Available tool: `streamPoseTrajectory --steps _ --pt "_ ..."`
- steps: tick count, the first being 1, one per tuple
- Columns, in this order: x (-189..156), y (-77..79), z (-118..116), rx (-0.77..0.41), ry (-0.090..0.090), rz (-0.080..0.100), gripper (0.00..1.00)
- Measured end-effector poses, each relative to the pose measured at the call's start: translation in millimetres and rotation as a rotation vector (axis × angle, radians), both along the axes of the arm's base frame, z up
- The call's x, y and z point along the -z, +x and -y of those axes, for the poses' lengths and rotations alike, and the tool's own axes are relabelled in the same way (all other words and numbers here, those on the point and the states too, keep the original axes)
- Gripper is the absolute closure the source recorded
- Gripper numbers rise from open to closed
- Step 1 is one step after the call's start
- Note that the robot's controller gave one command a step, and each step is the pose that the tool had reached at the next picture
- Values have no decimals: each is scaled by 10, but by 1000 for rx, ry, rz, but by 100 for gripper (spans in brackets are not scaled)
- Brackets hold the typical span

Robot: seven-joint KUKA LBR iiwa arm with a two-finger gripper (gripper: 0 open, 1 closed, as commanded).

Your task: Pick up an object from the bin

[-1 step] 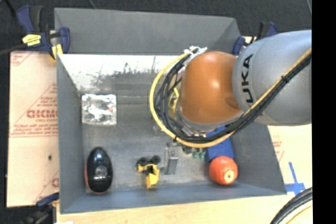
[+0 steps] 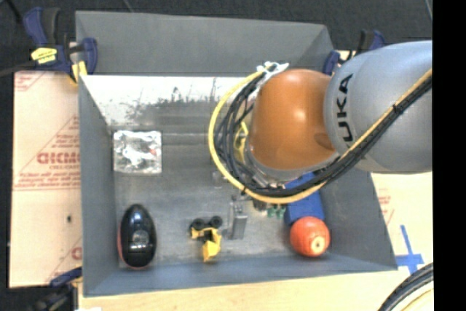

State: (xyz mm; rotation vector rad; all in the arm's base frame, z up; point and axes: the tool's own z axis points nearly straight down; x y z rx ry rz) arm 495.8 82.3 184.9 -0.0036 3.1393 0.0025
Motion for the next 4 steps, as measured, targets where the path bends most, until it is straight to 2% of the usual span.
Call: streamPoseTrajectory --steps 1,2,3,4 --pt "392 27 -20 -126 -2 1 0" --pt "778 8 -21 -170 0 -4 0" --pt "717 -123 -93 -371 -3 -2 0" --pt "1057 -66 -111 -328 0 -2 0"
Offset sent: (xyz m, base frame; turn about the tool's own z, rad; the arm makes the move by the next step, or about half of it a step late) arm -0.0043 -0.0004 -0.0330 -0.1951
